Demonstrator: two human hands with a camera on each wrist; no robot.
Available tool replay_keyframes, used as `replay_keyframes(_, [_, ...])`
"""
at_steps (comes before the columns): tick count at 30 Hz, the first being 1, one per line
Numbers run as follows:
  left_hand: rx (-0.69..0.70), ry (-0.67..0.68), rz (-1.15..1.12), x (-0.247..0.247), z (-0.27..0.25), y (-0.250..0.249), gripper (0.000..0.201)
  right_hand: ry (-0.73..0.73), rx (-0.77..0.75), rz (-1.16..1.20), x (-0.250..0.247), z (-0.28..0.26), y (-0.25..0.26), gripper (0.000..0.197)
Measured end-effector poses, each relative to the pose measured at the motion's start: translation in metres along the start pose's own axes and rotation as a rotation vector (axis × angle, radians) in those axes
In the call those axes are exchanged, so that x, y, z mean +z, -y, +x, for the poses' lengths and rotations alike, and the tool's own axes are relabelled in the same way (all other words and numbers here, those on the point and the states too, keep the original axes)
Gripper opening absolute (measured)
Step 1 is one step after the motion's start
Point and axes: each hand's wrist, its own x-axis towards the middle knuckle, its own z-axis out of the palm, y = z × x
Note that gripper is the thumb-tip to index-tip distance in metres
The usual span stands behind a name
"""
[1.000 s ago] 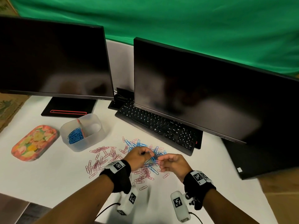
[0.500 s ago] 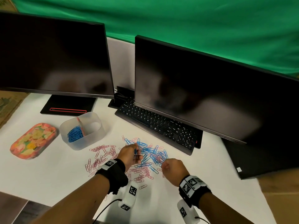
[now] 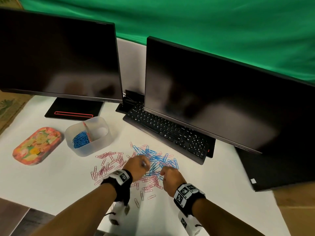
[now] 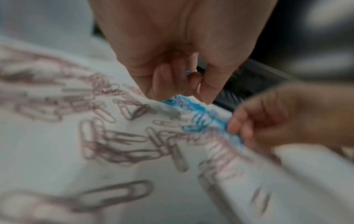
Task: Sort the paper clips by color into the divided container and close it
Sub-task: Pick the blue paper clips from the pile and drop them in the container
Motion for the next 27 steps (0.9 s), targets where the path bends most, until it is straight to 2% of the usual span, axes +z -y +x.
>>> replay_keyframes(2, [0.049, 0.034, 0.350, 0.008, -0.001, 0.007, 0.014, 0.010, 0.006, 0.008, 0.000, -0.001, 0.000, 0.034])
replay_keyframes(4, [0.059, 0.034, 0.484, 0.013, -0.001, 0.012, 0.011, 0.020, 0.012, 0.017, 0.000, -0.004, -0.003, 0.032])
replay_keyframes(9, [0.100, 0.040, 0.566, 0.015, 0.000, 0.015, 0.011, -0.015, -0.035, 0.065, -0.004, -0.009, -0.008, 0.020])
replay_keyframes(13, [0.114, 0.034, 0.487, 0.008, 0.000, 0.019, 0.008, -0.078, -0.031, 0.184, -0.011, -0.005, -0.010, 0.007])
replay_keyframes(16, [0.094, 0.001, 0.285, -0.001, -0.002, 0.022, 0.015, -0.099, 0.052, 0.375, -0.020, 0.002, -0.007, 0.009])
replay_keyframes(19, [0.052, -0.019, -0.041, -0.015, -0.007, 0.024, 0.024, -0.081, 0.124, 0.584, -0.029, 0.012, 0.003, 0.015])
replay_keyframes(22, [-0.037, 0.011, -0.348, -0.032, -0.016, 0.022, 0.023, 0.013, 0.131, 0.793, -0.036, 0.023, 0.027, 0.017])
replay_keyframes(25, [-0.161, 0.004, -0.805, -0.056, -0.024, 0.023, 0.025, 0.131, 0.113, 0.956, -0.047, 0.034, 0.067, 0.017])
replay_keyframes(27, [-0.196, -0.029, -1.078, -0.076, -0.030, 0.027, 0.021, 0.232, 0.080, 0.998, -0.054, 0.042, 0.100, 0.024])
